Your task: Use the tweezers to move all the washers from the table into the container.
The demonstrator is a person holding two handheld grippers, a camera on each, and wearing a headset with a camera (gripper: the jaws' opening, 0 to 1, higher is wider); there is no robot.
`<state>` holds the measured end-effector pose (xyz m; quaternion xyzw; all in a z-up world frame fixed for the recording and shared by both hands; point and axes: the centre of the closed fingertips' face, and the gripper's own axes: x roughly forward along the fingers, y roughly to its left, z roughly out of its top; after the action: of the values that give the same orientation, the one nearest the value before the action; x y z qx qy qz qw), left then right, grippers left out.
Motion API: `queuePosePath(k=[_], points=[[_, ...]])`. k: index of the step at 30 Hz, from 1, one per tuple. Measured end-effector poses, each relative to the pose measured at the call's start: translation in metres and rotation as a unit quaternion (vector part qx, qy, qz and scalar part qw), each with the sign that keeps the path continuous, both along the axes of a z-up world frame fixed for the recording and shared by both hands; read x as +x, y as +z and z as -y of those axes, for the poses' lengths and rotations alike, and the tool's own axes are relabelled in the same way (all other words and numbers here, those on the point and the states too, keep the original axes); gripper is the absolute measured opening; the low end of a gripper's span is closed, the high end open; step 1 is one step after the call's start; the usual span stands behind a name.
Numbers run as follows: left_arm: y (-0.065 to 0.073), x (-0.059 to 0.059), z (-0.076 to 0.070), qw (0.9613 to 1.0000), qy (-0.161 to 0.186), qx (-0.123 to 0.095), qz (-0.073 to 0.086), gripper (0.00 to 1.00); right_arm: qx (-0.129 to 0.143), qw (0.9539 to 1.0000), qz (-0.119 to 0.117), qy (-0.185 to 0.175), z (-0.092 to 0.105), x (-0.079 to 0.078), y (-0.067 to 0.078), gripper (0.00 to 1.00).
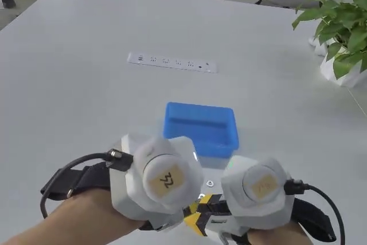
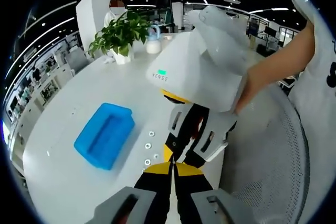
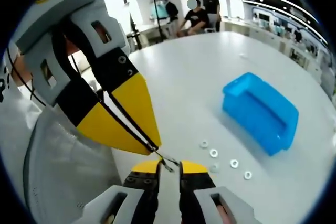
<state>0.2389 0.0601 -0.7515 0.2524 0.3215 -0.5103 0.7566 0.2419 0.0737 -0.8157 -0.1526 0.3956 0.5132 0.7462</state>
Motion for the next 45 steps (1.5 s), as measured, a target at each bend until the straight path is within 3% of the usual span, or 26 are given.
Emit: queuePosePath(k=[3,9,12,15,18,21,27,32,37,45], points=[[0.001,0.0,0.002,0.9999,-0.001,-0.01,-0.001,0.0,0.007,1.0,-0.001,-0.003,-0.001,0.003,0.002,0.09],[0.001,0.007,-0.001,0.9995,0.008,-0.006,0.031,0.0,-0.005,0.9999,0.008,0.007,-0.004,0.003,0.001,0.04],[0.001,0.005,-0.002,0.9996,0.013,-0.011,0.023,0.0,-0.008,0.9998,0.016,0.008,-0.005,0.004,0.001,0.03],[-0.002,0.005,-0.003,0.9993,0.02,-0.012,0.028,0.0,-0.006,0.9998,0.018,0.006,-0.006,0.006,0.001,0.02],[0.001,0.008,-0.004,0.9983,0.025,-0.021,0.047,0.0,-0.013,0.9997,0.02,0.005,-0.005,0.008,0.0,0.02],[0.001,0.005,-0.002,0.9985,0.034,-0.036,0.026,0.0,-0.015,0.9996,0.022,0.004,-0.004,0.008,0.001,0.02],[0.005,0.001,0.005,0.9957,0.058,-0.071,-0.007,0.13,-0.019,0.9996,0.021,0.0,-0.003,0.006,0.002,0.02],[0.005,0.004,0.007,0.995,0.07,-0.072,0.0,0.01,-0.018,0.9996,0.024,-0.001,-0.005,0.001,0.006,0.02],[0.004,0.004,0.009,0.9952,0.064,-0.074,-0.004,0.01,-0.018,0.9995,0.027,-0.005,-0.004,0.001,0.009,0.02],[0.007,0.01,0.009,0.9937,0.083,-0.071,0.025,0.01,-0.015,0.9991,0.036,-0.017,-0.005,0.006,0.015,0.03]])
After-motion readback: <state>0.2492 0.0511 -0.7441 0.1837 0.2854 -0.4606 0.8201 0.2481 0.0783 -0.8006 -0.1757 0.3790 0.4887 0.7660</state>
